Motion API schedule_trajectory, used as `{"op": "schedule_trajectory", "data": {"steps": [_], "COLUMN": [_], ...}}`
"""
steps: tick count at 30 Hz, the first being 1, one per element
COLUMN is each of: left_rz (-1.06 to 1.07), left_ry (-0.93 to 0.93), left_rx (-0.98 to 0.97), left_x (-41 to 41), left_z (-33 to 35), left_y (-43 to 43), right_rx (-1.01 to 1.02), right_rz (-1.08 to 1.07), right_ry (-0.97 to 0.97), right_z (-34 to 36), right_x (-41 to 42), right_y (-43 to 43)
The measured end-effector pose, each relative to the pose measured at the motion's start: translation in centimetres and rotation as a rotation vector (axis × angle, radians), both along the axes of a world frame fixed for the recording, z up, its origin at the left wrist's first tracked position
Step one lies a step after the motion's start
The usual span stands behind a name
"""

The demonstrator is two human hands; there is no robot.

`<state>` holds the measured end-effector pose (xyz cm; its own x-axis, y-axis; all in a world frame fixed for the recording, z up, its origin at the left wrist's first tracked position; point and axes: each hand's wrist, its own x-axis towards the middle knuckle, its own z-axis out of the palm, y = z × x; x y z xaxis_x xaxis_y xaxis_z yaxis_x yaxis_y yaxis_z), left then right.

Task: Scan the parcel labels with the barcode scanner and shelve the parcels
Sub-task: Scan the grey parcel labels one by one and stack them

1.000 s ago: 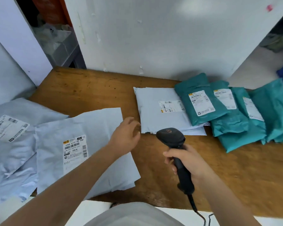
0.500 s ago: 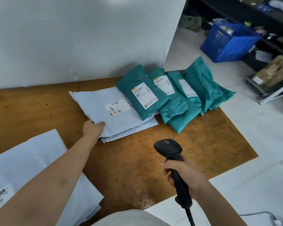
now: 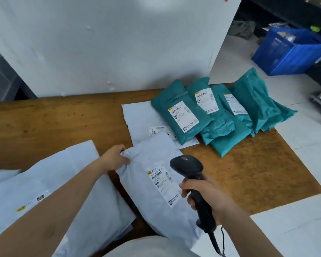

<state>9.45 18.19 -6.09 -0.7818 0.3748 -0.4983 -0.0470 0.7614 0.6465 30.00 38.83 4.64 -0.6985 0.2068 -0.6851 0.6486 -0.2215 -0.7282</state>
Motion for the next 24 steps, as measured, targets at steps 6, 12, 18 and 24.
{"op": "schedule_trajectory", "data": {"steps": [6, 12, 18, 24], "left_rz": [0.189, 0.116, 0.144, 0.471], "left_ry": [0.343, 0.332, 0.28, 0.065], "left_rx": [0.004, 0.051, 0.008, -0.049], "left_x": [1.0, 0.2, 0.4, 1.5], "left_z": [-2.6, -2.7, -1.9, -0.4], "left_y": [1.2, 1.5, 1.5, 2.6], "right_rx": [-0.013, 0.03, 0.047, 0.048], "right_rz": [0.112, 0.152, 0.154, 0.155], "right_ry": [-0.115, -0.129, -0.111, -0.105], "right_z": [-1.4, -1.8, -1.9, -1.8], "right_x": [1.2, 1.4, 1.6, 1.8], "right_y": [-1.3, -1.8, -2.2, -2.2]}}
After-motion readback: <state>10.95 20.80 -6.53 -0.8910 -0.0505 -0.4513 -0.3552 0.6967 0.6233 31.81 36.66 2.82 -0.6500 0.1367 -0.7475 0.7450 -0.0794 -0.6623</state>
